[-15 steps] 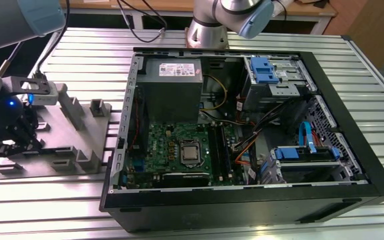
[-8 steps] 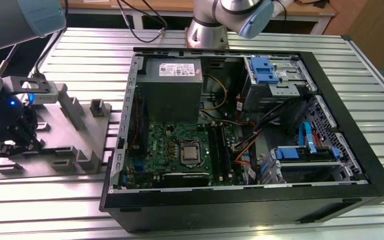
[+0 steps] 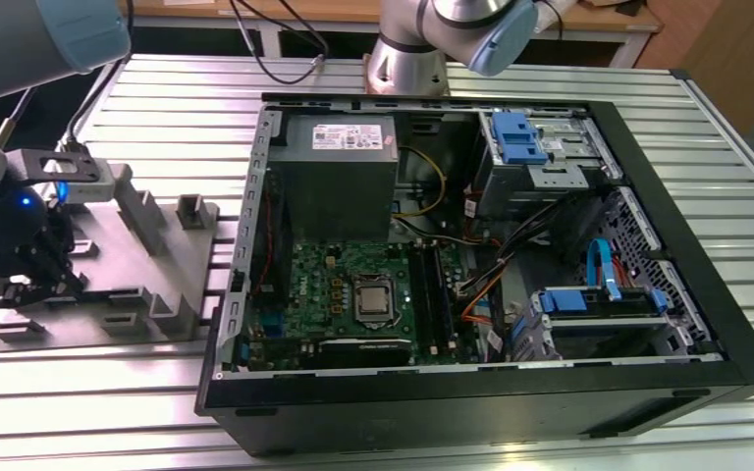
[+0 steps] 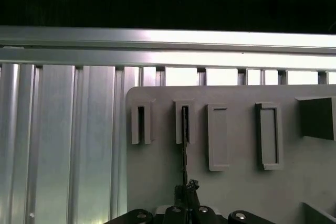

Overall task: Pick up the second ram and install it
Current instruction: 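Pick up the second ram and move it above second insertion slot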

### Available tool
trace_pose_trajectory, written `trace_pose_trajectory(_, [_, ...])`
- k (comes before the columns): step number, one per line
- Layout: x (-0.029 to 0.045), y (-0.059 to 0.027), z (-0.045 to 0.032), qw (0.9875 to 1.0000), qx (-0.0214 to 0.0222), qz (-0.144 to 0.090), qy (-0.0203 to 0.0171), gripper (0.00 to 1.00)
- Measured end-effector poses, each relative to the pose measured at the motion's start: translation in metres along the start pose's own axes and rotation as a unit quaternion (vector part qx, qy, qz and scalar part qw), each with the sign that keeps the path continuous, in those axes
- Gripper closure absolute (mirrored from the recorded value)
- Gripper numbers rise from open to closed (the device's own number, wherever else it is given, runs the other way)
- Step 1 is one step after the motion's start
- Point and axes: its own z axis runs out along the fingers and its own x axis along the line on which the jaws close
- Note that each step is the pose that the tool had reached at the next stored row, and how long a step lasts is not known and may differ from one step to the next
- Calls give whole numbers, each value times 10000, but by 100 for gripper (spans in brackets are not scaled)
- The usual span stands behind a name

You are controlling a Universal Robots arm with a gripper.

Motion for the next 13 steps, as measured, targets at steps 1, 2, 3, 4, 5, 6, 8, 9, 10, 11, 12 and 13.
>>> trace_pose_trajectory(1, [-4,-1,3,10000,1,0,0,90])
trace_pose_trajectory(2, [-4,-1,3,10000,1,0,0,90])
trace_pose_trajectory(3, [-4,-1,3,10000,0,-1,0,90])
trace_pose_trajectory(4, [-4,-1,3,10000,0,-1,0,90])
trace_pose_trajectory(5, [-4,-1,3,10000,0,-1,0,90])
trace_pose_trajectory(6, [-5,-1,3,10000,0,-1,0,90])
trace_pose_trajectory(8, [-5,-1,3,10000,0,0,0,89])
trace_pose_trajectory(9, [-6,-1,4,10000,0,0,0,84])
trace_pose_trajectory(10, [-6,-1,4,10000,0,0,0,84])
trace_pose_trajectory(11, [-6,-1,4,10000,0,0,0,77])
trace_pose_trajectory(12, [-6,-1,4,10000,0,0,0,71])
trace_pose_trajectory(13, [-7,-1,4,10000,0,0,0,71])
